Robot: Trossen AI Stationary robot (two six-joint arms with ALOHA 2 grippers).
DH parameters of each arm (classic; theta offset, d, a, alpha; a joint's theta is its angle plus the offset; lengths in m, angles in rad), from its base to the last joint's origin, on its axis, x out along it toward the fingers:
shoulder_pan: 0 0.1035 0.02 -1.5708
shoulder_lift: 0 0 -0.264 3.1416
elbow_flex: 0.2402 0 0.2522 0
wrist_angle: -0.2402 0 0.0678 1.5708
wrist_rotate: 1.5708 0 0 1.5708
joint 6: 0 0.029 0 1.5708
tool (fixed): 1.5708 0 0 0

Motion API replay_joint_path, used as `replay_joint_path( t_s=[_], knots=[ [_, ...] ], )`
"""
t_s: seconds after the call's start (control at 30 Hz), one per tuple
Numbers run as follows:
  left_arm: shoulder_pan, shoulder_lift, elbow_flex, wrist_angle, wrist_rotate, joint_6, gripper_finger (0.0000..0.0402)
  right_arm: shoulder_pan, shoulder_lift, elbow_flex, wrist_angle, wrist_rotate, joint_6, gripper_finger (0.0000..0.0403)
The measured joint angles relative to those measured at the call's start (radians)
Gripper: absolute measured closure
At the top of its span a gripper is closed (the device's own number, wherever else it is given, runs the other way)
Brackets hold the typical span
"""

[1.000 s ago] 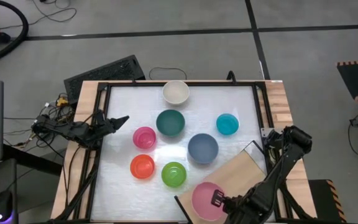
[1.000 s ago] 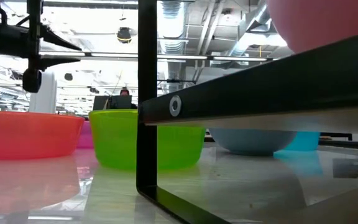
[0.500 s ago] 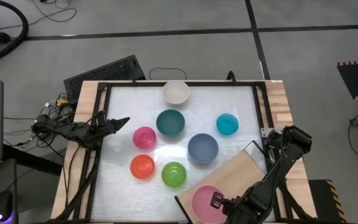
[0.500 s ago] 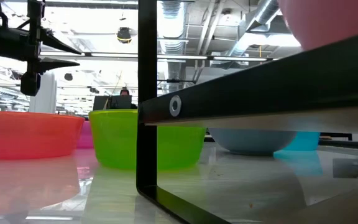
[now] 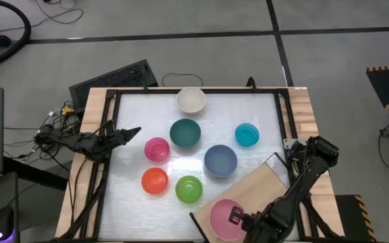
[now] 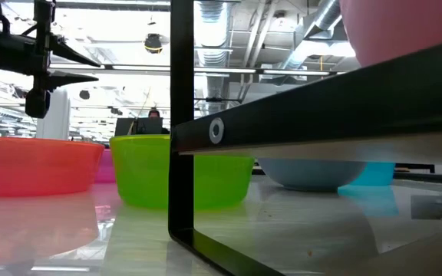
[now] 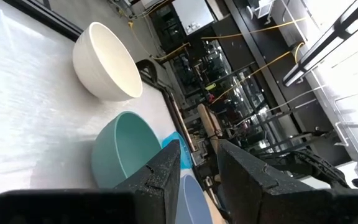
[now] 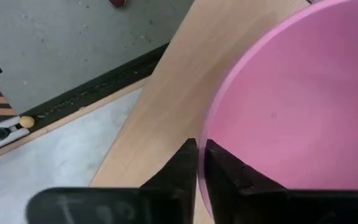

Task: Place and stack bowls onto a shelf
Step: Put the light pink bowl on the shelf, then put the pink bowl on the shelf

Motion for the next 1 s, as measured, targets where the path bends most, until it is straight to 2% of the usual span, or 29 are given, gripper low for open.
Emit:
replay_joint_path(
  t_s=[0.33, 0.6, 0.8, 1.0],
  knots=[
    [0.000, 0.000, 0.000, -0.015, 0.000, 0.007, 0.0310, 0.000, -0.002, 0.000, 0.074, 0.000, 0.185, 0.0266],
    [0.000, 0.000, 0.000, -0.016, 0.001, 0.018, 0.0310, 0.000, -0.002, 0.039, 0.068, 0.000, 0.415, 0.0204],
    [0.000, 0.000, 0.000, -0.015, 0.000, 0.019, 0.0310, 0.000, -0.003, 0.160, -0.107, -0.003, 0.550, 0.0181],
    [0.000, 0.000, 0.000, -0.015, -0.006, 0.019, 0.0310, -0.024, -0.005, 0.342, -0.503, 0.013, 0.721, 0.0185]
  ],
)
